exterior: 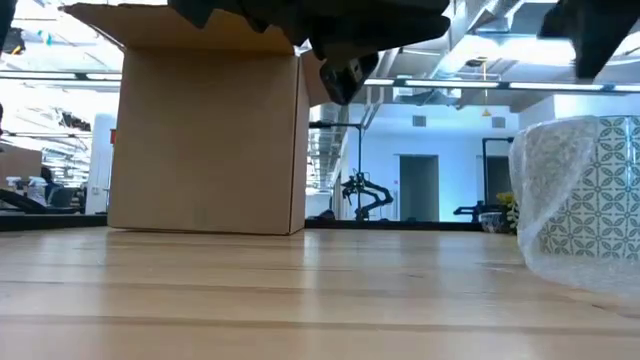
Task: Wrap mug
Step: Wrap the green mug with bubble wrap
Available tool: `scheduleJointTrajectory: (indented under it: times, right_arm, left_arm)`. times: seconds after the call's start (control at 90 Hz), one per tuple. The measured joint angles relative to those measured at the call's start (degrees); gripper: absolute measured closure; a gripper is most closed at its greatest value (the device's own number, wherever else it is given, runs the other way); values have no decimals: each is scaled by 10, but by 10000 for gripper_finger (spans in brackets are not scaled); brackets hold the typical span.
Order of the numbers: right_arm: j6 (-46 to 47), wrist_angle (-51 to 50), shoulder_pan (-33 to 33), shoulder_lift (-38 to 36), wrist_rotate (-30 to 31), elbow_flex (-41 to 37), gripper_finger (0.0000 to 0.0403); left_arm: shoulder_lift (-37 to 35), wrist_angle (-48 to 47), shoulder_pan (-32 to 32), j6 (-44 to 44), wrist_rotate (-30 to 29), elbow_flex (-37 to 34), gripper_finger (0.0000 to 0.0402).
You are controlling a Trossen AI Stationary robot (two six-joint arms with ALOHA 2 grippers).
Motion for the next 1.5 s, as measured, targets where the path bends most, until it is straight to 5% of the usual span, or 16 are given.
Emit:
scheduleJointTrajectory:
  times: [0.267, 0.589, 0.7, 0.833, 1.1, 1.5]
  right_arm:
    - [37, 132, 191, 45, -35, -61, 391]
    - [85, 185, 294, 231, -56, -70, 248]
    - [93, 200, 302, 282, -61, -66, 228]
    - [114, 197, 302, 298, -59, -62, 257]
    - [141, 124, 279, 264, 4, -71, 392]
    - [193, 36, 255, 139, 215, -70, 402]
  left_arm:
    - [0, -7, -2, -2, 0, 0, 364]
    - [0, -6, -2, -4, -4, 0, 364]
    - [0, -5, -2, -4, -5, 0, 364]
    - [0, -4, -2, -5, -9, 0, 364]
    - [0, -2, -2, -6, -12, 0, 364]
    - [0, -2, -2, -2, -12, 0, 364]
